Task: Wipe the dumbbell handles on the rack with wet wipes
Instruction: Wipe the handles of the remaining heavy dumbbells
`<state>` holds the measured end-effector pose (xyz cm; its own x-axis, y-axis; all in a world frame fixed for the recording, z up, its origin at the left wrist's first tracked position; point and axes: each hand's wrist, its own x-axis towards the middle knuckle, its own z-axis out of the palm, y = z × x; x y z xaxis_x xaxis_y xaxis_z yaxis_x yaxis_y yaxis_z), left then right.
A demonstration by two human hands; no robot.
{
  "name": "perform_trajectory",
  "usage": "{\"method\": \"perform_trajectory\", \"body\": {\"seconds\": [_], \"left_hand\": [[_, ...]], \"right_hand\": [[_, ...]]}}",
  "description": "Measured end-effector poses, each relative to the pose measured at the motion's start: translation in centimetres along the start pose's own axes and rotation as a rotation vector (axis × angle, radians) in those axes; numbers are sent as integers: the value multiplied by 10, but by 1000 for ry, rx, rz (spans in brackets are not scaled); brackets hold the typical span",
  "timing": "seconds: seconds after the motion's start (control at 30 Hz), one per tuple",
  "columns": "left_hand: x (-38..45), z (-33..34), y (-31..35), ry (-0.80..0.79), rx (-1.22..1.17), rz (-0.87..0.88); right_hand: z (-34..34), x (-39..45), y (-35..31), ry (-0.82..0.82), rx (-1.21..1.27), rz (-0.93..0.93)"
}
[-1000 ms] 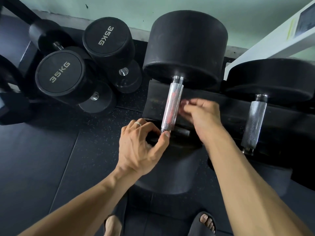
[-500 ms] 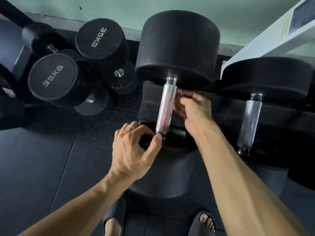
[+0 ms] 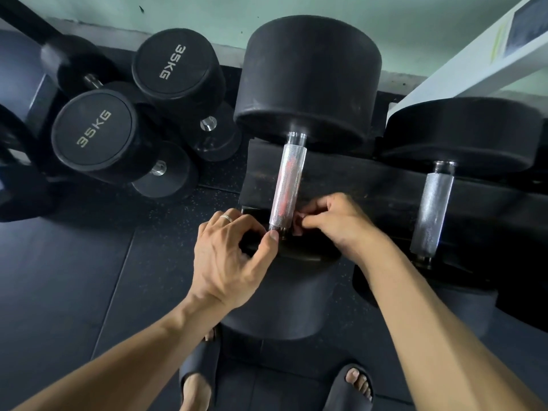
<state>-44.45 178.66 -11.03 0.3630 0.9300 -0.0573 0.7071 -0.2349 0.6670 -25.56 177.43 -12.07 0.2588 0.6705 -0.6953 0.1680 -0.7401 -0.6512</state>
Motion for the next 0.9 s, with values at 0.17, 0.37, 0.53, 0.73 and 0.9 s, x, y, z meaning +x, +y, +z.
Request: {"method": "perform_trajectory", "body": {"seconds": [0.17, 0.37, 0.53, 0.73, 0.9], "left_hand": [[0, 1, 0, 9, -4, 9], [0, 0, -1, 2, -2, 9], [0, 1, -1, 8, -2, 16], [0, 0, -2, 1, -12, 18], [0, 0, -2, 0, -16, 25]], "right_hand": [[5, 41, -36, 234, 867, 61], [12, 35, -11, 57, 928, 111], [11, 47, -18, 23, 1238, 114], [8, 37, -2, -65, 1191, 128], [4, 45, -11, -20, 1076, 69]]}}
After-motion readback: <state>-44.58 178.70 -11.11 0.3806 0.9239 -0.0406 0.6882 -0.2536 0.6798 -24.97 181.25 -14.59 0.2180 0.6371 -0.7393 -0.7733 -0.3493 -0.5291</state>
